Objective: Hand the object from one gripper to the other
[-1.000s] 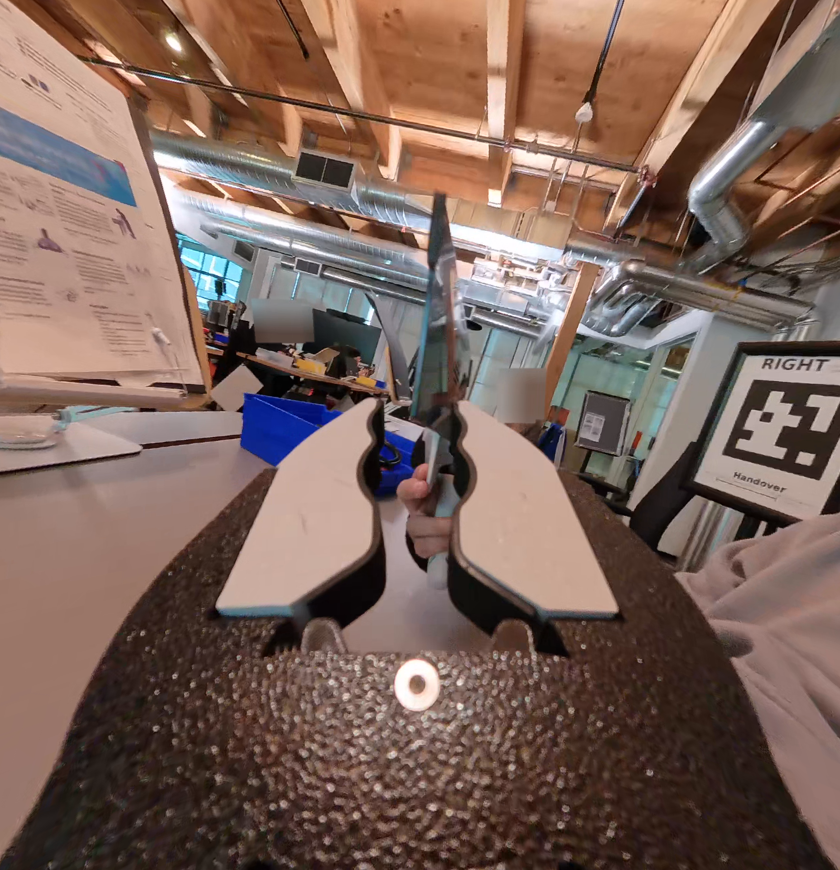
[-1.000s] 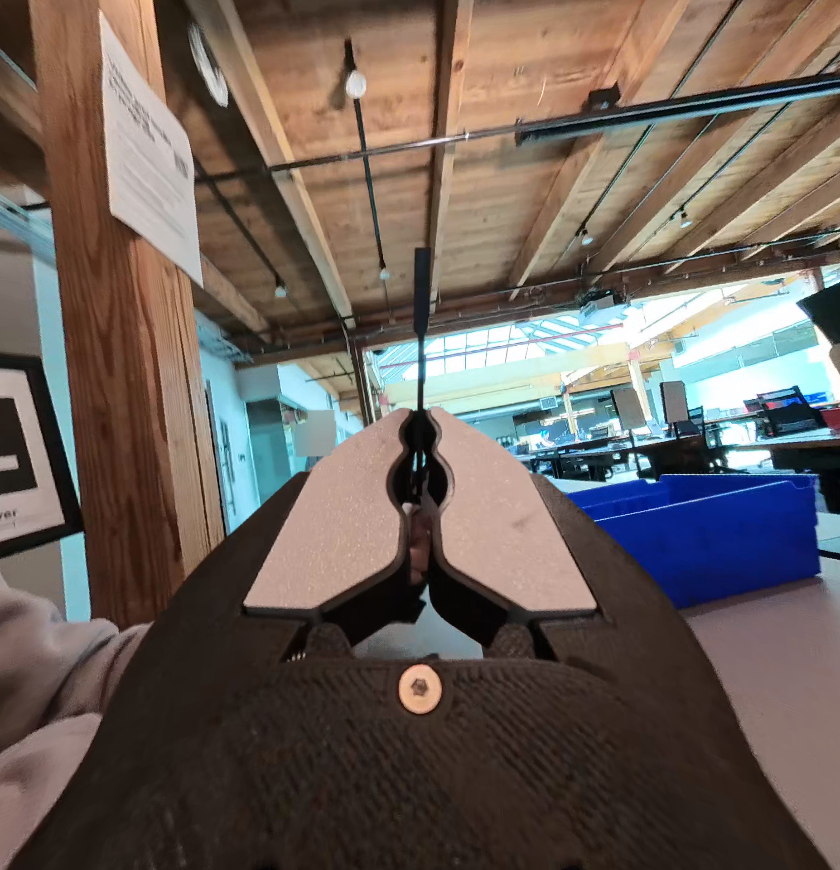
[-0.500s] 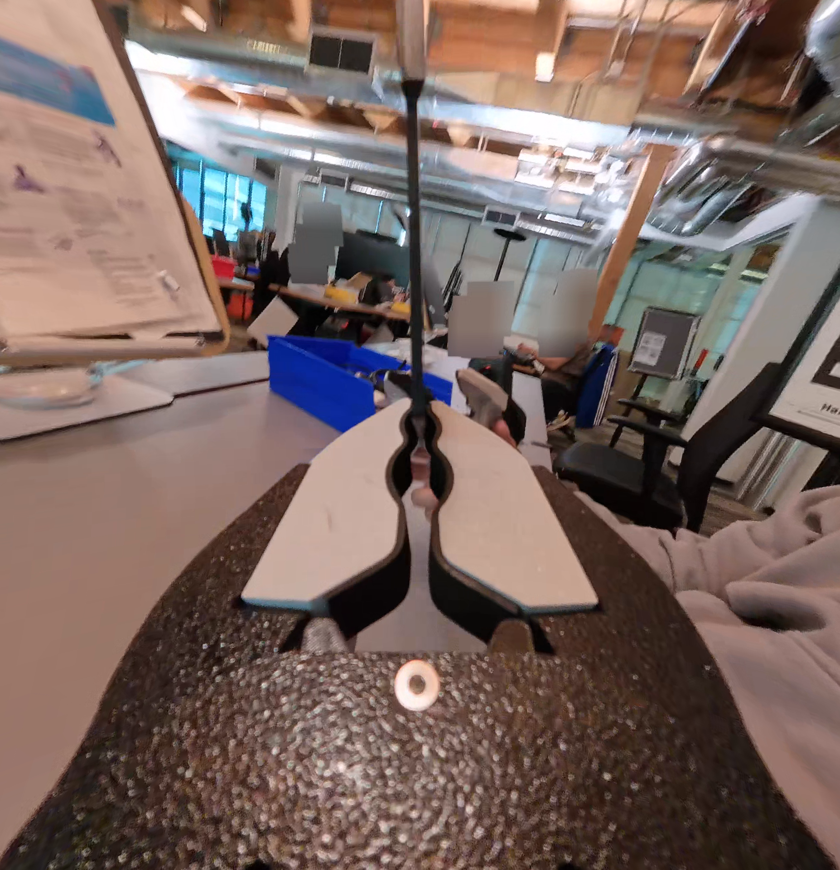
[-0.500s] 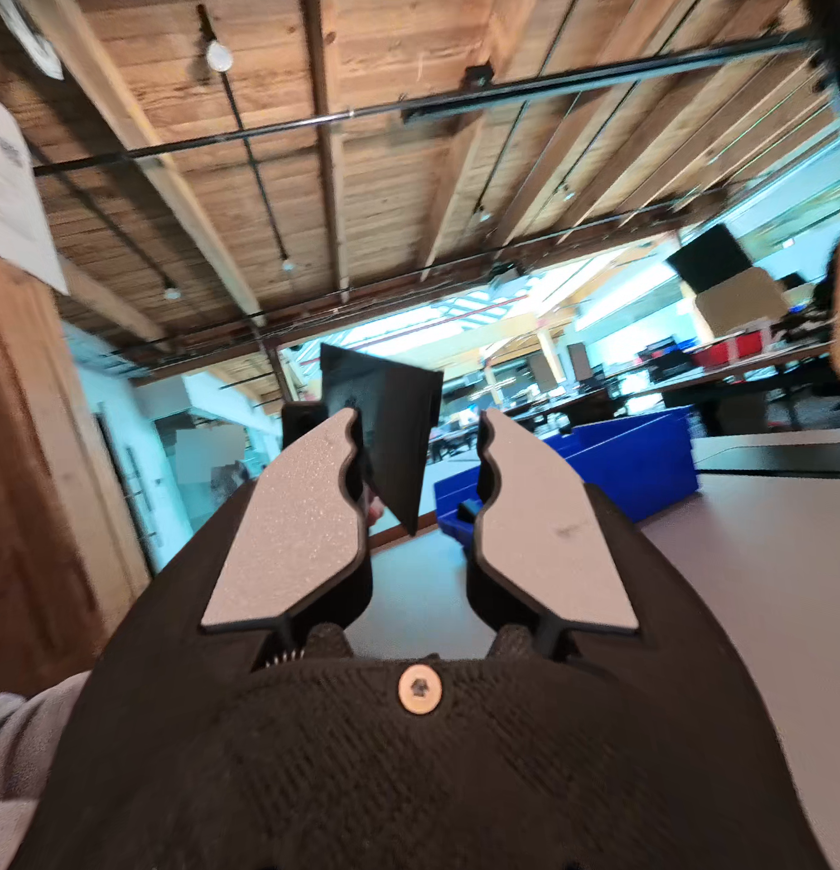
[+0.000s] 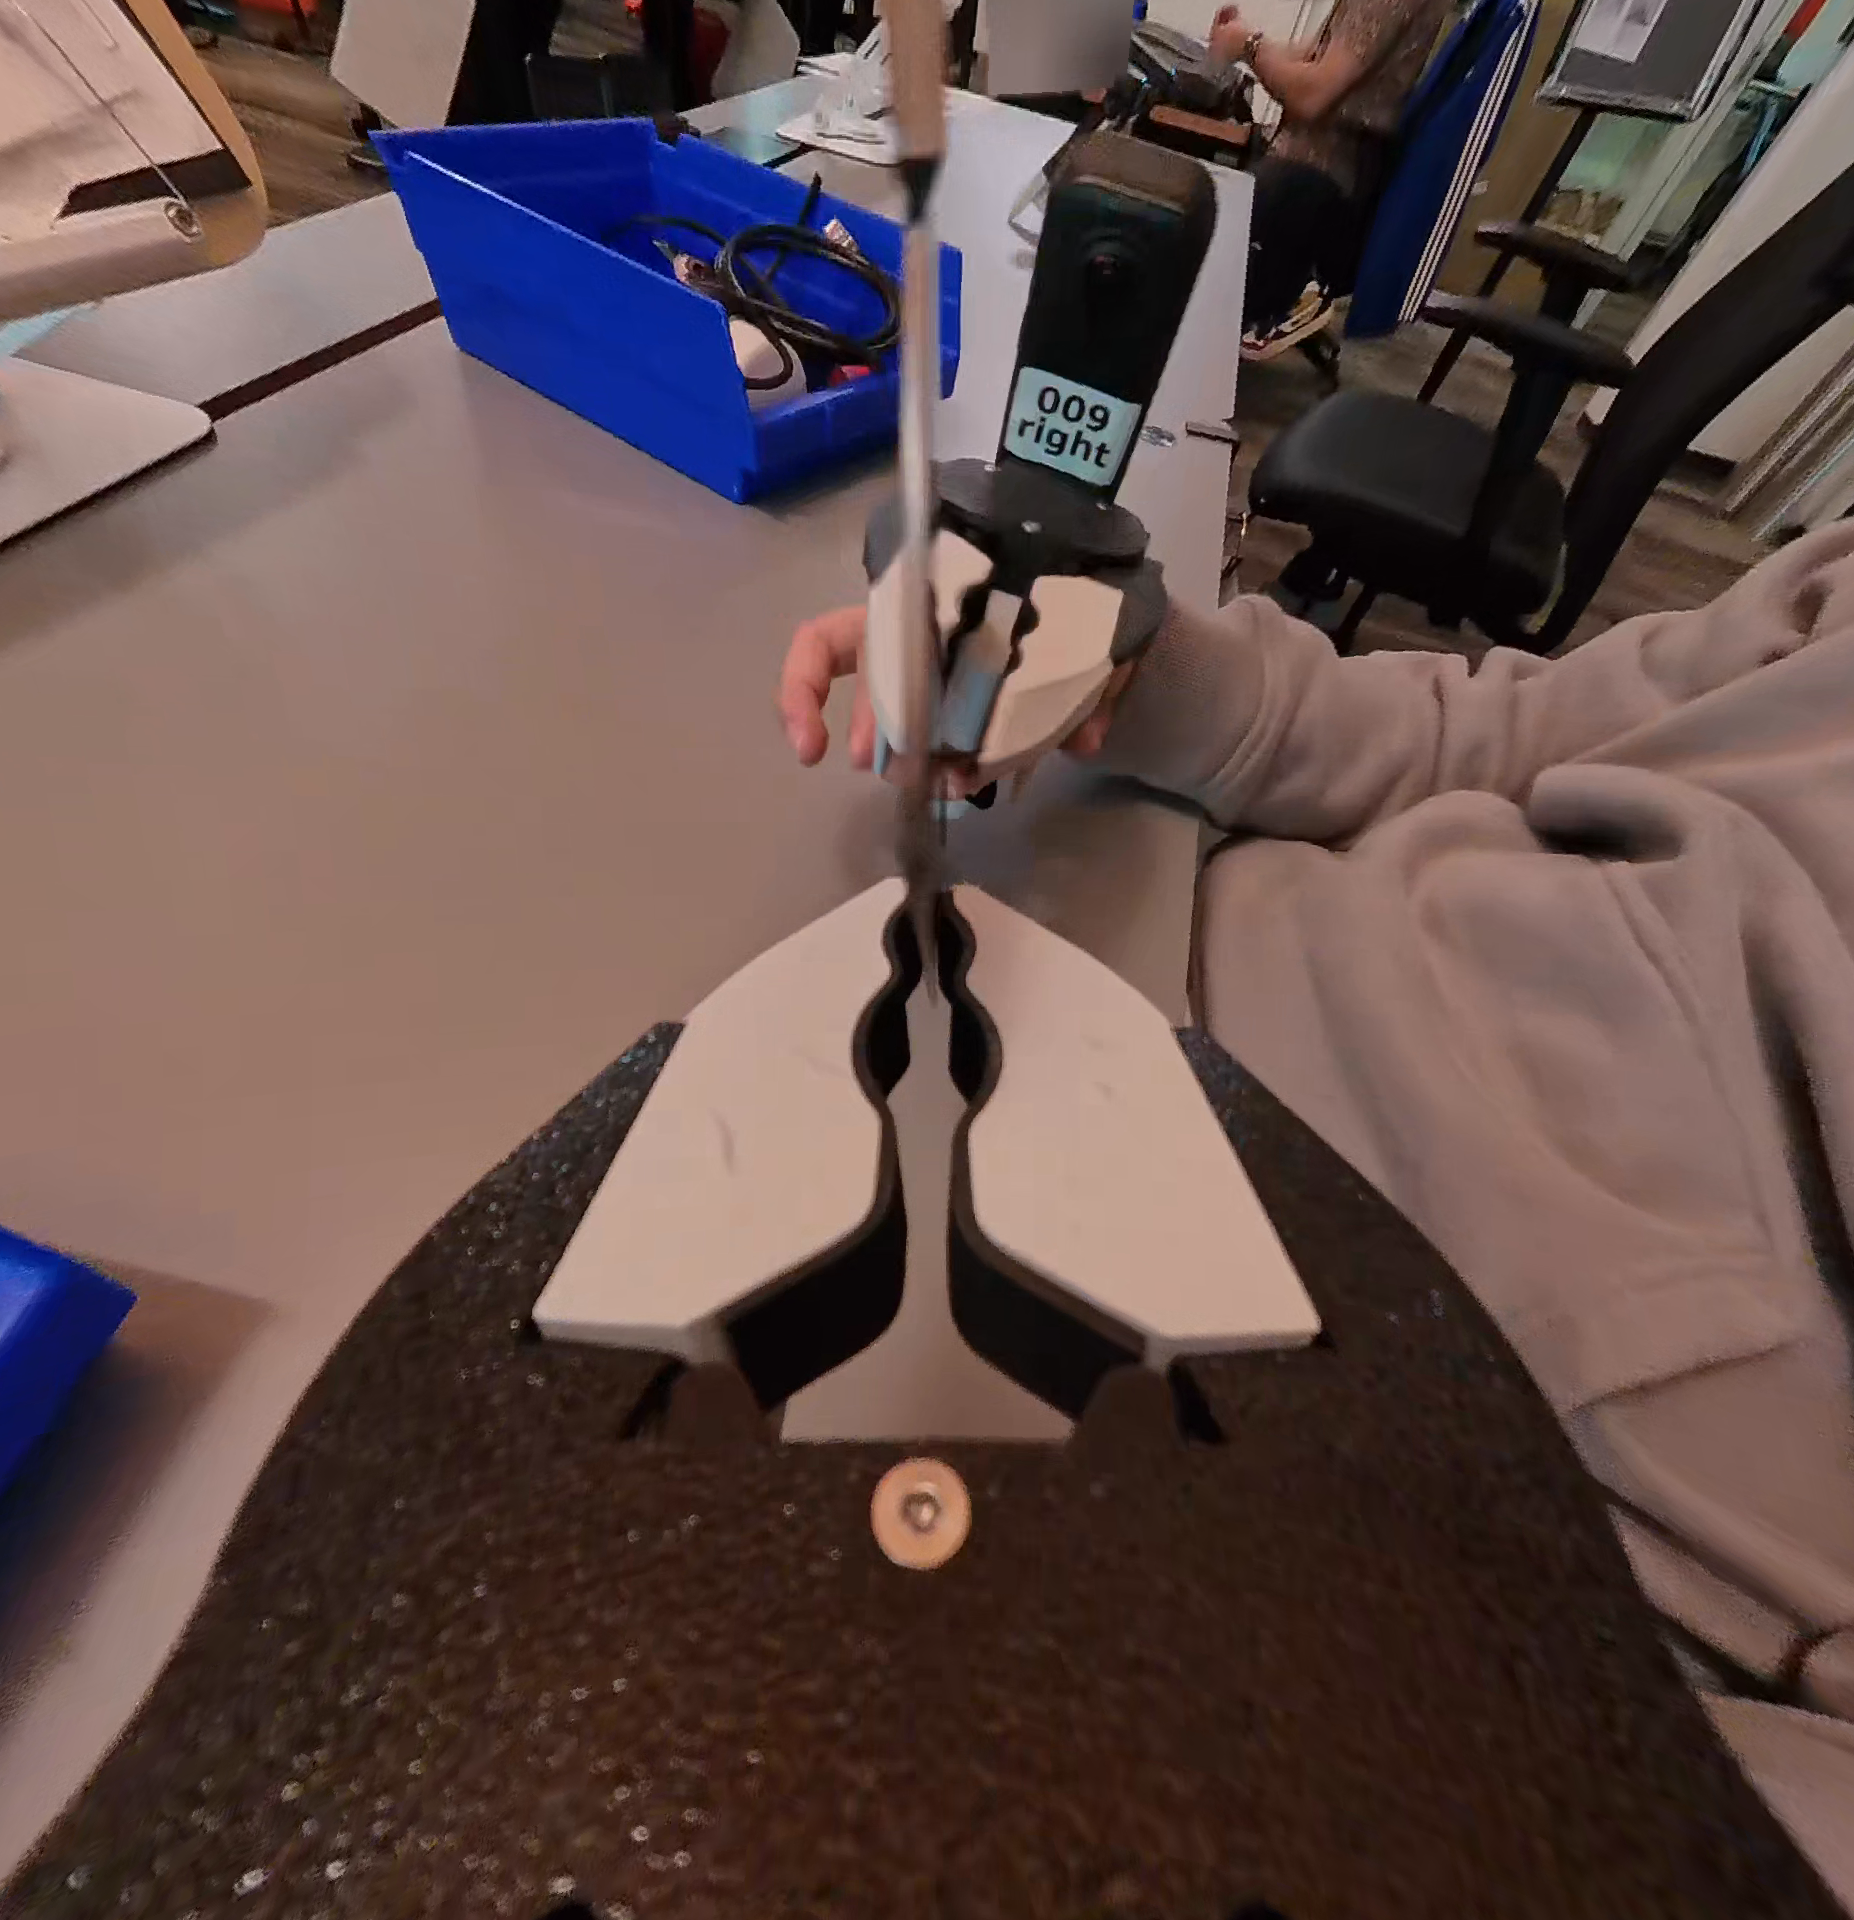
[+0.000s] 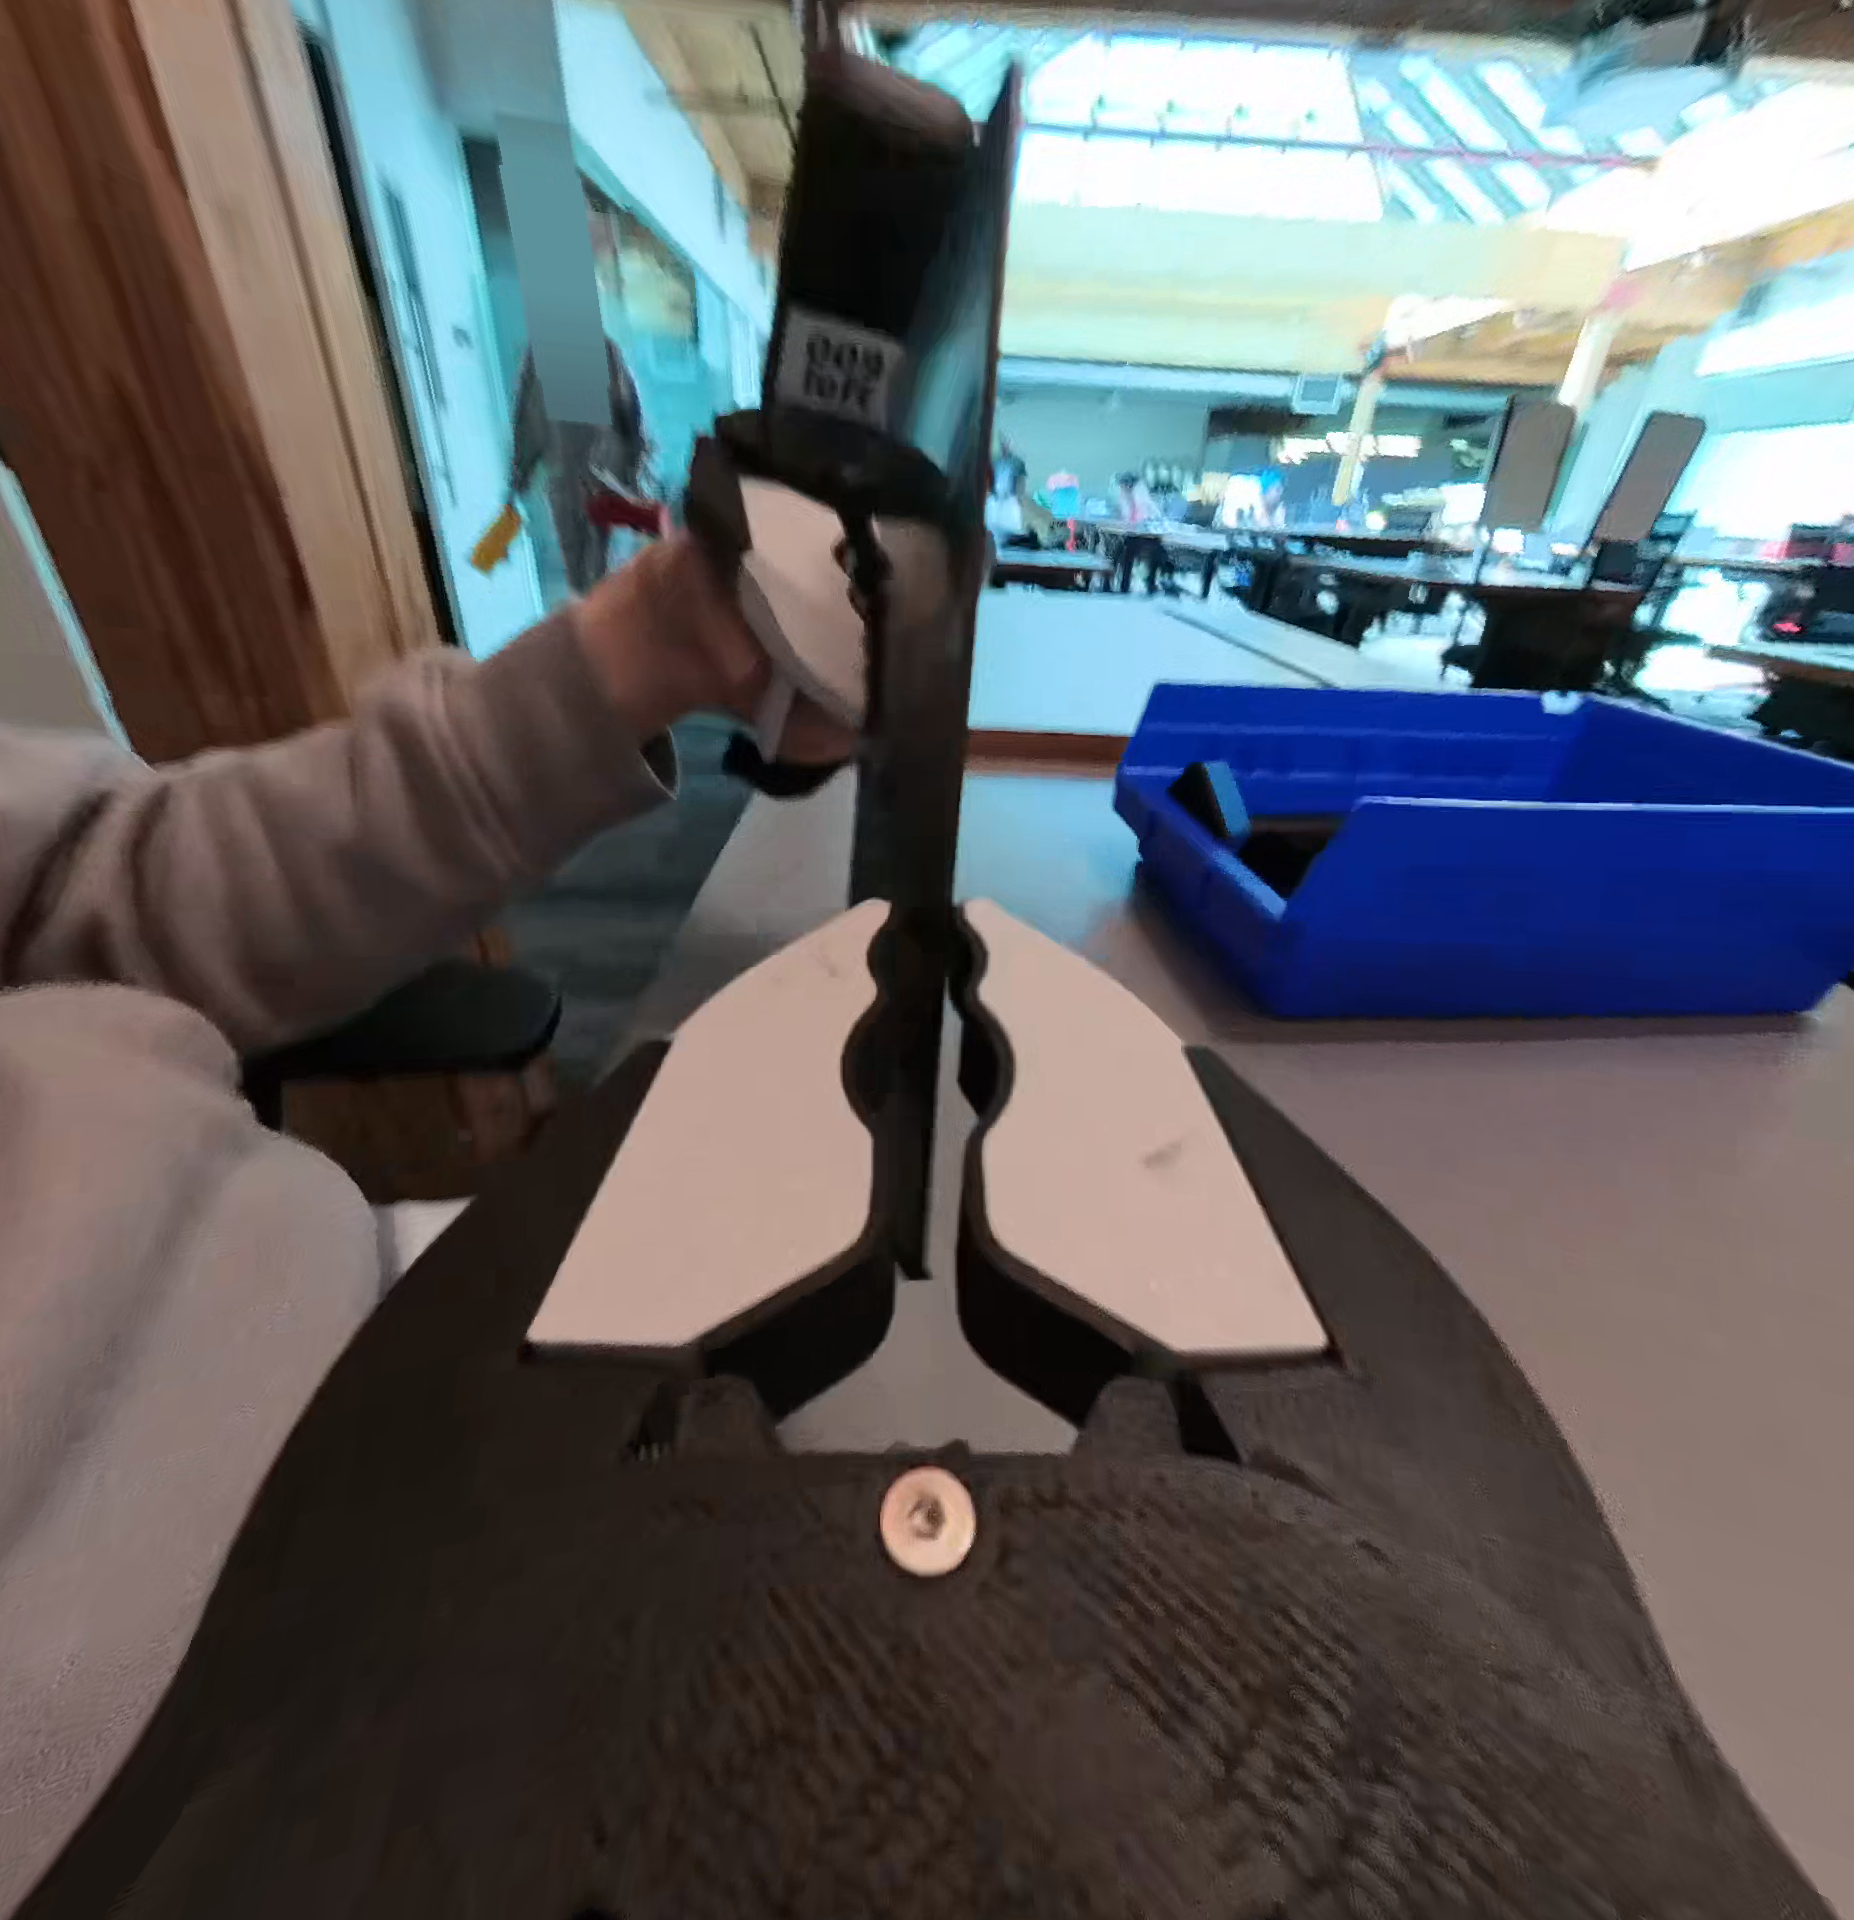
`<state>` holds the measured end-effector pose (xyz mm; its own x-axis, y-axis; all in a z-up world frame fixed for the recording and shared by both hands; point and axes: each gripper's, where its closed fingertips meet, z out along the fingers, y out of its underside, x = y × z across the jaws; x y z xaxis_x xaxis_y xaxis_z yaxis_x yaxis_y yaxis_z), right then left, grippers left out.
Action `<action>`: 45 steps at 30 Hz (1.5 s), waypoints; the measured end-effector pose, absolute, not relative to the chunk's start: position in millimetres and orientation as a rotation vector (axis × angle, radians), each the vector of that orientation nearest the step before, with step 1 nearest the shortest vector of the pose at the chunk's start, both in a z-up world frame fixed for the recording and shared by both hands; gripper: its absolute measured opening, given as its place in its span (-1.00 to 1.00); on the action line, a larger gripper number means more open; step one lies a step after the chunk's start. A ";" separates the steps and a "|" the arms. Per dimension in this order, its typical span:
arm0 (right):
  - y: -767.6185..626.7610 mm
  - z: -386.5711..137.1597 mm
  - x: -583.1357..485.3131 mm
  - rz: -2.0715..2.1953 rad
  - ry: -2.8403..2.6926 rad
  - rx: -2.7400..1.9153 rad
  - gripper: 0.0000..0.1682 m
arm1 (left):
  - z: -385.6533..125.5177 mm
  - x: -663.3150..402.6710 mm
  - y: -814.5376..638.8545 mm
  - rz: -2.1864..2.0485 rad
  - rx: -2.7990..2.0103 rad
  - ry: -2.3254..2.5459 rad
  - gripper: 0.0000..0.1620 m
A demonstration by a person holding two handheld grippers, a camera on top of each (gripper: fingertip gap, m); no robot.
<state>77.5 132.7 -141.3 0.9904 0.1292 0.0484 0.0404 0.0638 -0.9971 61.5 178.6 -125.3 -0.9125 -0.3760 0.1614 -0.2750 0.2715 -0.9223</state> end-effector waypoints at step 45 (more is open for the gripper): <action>105.6 -85.9 85.5 0.175 -0.051 -1.156 -0.99 | -106.7 80.7 114.8 -1.972 -0.363 2.052 -0.66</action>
